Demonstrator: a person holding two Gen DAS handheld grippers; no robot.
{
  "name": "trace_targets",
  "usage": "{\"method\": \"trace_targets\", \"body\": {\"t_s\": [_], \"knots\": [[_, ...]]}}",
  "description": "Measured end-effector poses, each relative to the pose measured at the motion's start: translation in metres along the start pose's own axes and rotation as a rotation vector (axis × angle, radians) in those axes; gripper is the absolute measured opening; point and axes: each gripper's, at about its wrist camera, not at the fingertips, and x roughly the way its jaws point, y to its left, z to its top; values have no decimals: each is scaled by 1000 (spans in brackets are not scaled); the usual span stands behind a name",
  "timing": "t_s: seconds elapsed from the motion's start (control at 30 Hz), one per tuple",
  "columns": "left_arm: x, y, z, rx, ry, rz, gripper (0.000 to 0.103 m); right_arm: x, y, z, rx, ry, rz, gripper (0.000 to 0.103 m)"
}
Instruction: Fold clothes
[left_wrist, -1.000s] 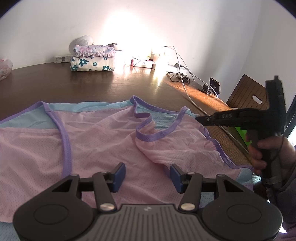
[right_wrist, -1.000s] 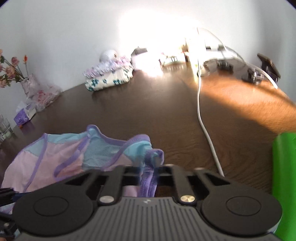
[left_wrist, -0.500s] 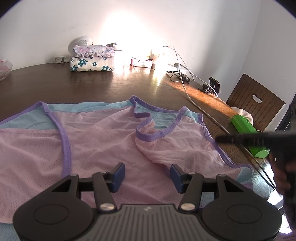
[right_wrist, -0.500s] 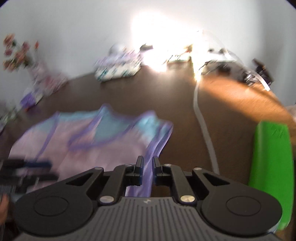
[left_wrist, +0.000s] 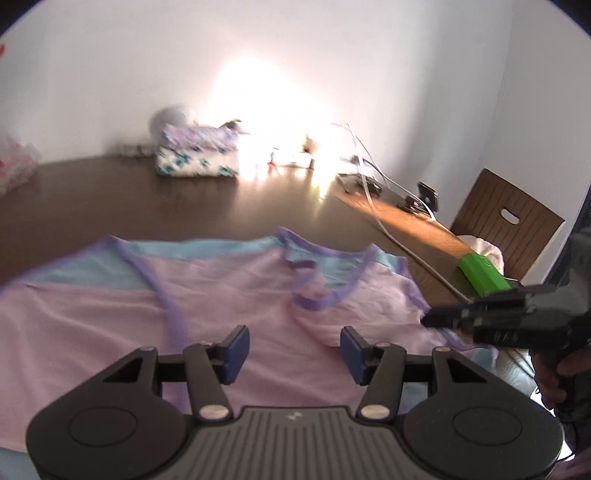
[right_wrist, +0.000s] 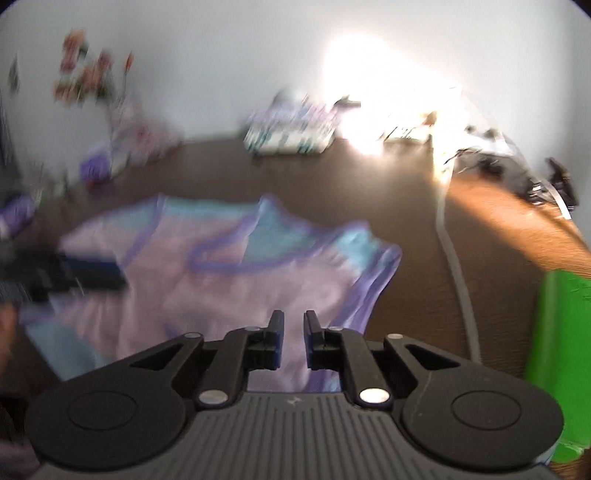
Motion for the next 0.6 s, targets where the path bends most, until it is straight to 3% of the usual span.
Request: {"method": "trace_targets", "body": {"t_s": [0.07,0.13,0.17,0.23,0.33,0.4,0.53,0.6], "knots": [[-19,18,-2,8,-4,19,54,3,7,-4,-28,18,-21,10],[-41,36,-10,37,-6,54,56,-8,14,-3,-67,-14,23,12],[-51,44,-15,54,-6,69,62,-14,17,-3,-86,-30,45,17],[-71,57,-31,111,7,62,63,-25,25,-3,-125,-61,89,28],[-91,63,-53,202,22,-19,63,-42,45,-13,-264,-92,211,36],[-98,65,-63,238,37,-53,62,-47,57,-20,-335,-77,266,37],[-103,73,-73,242,17,-81,61,-46,70,-29,-390,-28,305,36],[-103,80,-76,234,24,-90,51,-44,73,-33,-395,-8,301,36]]}}
